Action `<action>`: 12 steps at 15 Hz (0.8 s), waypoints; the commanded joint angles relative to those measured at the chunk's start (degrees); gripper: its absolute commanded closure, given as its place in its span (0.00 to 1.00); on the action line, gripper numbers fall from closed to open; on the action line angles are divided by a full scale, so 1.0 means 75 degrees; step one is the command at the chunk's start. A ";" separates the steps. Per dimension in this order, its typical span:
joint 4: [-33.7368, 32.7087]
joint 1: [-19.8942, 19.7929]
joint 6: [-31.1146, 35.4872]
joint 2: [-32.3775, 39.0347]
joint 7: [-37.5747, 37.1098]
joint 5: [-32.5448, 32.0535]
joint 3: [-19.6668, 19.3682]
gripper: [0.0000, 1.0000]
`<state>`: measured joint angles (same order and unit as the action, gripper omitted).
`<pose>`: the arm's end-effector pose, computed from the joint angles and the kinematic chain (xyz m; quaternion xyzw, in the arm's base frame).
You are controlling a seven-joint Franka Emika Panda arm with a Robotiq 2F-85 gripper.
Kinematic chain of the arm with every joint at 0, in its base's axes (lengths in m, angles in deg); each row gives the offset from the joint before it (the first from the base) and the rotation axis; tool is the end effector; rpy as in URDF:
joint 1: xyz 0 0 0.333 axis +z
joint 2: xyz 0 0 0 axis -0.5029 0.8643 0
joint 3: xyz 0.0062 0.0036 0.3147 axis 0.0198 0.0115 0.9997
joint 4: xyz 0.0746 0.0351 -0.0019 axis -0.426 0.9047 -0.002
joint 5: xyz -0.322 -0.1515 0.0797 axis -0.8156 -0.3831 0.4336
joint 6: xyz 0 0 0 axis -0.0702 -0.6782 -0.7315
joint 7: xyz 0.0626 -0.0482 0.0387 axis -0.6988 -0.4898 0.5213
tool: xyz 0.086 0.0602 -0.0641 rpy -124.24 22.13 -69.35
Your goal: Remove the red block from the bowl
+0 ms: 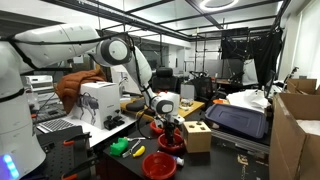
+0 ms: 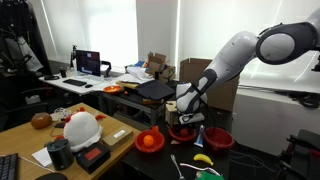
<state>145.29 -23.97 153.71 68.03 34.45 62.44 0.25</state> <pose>0.6531 0.0246 -0.0245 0.9750 -0.2170 -0.0455 0.0105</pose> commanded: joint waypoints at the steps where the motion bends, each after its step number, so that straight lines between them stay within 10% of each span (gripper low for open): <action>1: -0.0108 -0.0011 0.0275 0.0082 0.0112 -0.0045 0.0066 0.51; 4: 0.0017 0.0022 0.0302 -0.0064 0.0130 -0.0090 0.0030 0.73; 12: 0.1798 0.0022 -0.0270 -0.1998 0.0591 -0.0276 0.0095 0.74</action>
<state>150.03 -23.71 154.66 61.76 36.22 61.38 0.41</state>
